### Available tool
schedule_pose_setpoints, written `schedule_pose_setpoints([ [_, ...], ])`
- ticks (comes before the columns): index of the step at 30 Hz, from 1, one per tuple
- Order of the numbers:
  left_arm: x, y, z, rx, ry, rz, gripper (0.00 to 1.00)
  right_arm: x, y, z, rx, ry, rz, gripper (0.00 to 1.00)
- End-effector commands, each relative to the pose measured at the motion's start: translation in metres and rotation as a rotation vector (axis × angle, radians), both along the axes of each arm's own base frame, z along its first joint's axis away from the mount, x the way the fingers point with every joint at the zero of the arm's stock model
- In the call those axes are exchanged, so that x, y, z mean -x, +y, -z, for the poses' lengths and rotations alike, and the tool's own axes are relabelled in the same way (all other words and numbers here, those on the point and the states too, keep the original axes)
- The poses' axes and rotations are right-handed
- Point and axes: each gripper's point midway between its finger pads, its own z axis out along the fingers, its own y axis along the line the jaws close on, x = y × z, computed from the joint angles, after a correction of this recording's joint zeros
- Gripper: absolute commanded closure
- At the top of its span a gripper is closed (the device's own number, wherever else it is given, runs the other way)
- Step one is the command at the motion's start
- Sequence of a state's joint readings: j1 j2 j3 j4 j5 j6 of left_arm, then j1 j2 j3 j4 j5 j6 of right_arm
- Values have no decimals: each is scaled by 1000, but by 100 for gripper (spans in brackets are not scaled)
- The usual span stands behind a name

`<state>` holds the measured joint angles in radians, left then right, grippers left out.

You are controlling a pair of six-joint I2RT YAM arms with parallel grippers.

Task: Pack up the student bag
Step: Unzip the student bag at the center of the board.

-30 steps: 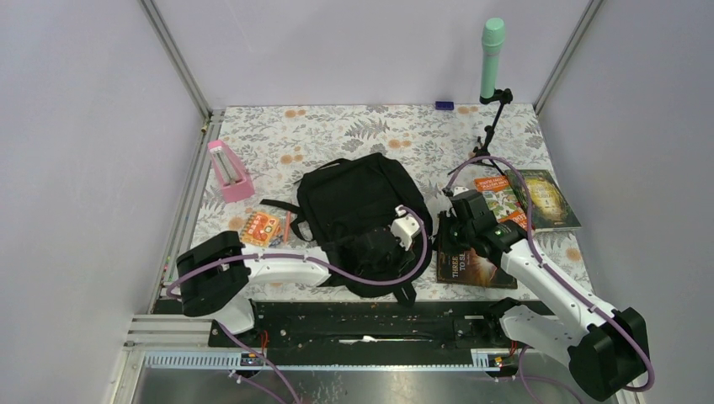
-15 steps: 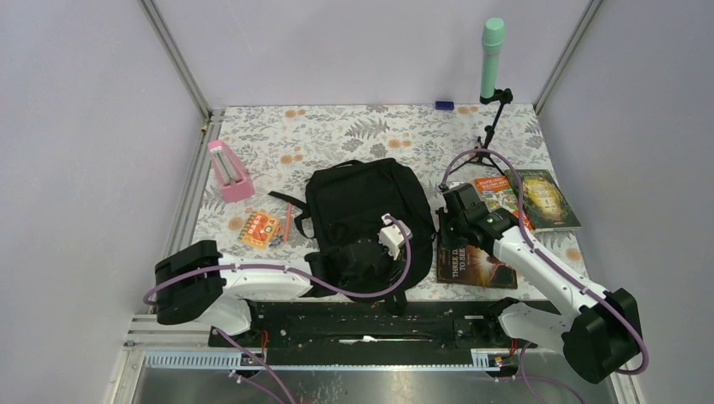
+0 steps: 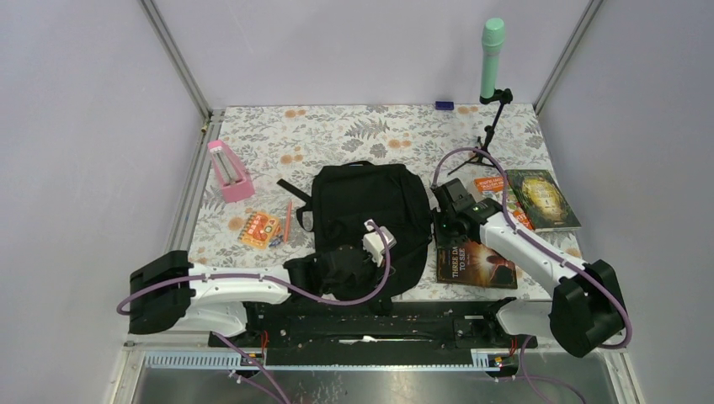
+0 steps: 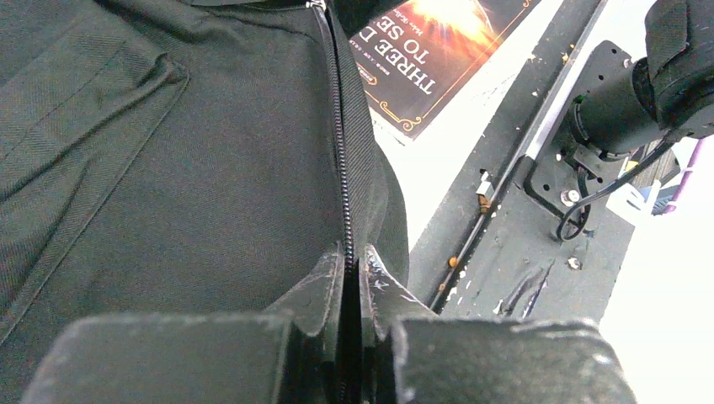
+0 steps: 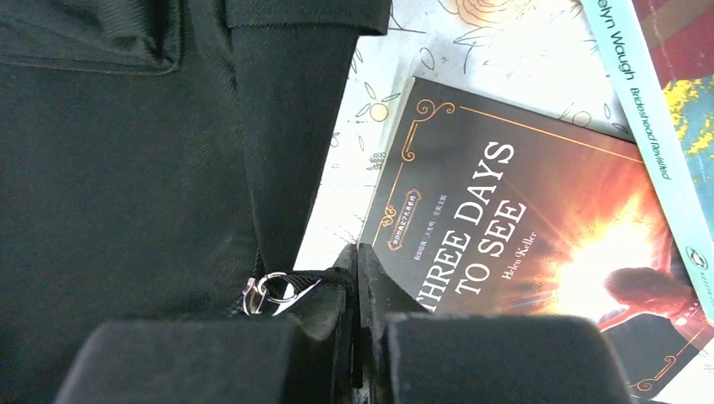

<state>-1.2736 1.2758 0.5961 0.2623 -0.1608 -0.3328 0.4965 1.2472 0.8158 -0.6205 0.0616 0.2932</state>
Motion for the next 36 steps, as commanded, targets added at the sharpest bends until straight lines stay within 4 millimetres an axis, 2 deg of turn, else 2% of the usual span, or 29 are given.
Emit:
schedule_pose_setpoints([
  [1, 24, 19, 9, -45, 51, 59, 100, -35, -27, -8, 125, -99, 82, 100],
  [8, 34, 32, 6, -16, 64, 84, 100, -55, -22, 1, 149, -78, 76, 100],
  [19, 40, 36, -12, 46, 65, 101, 100, -78, -25, 11, 190, -80, 97, 100],
  [30, 43, 39, -33, 113, 52, 109, 100, -94, -33, 16, 232, -71, 101, 100],
  [36, 42, 39, -28, 86, 63, 100, 100, -95, -31, 12, 217, -78, 101, 100],
])
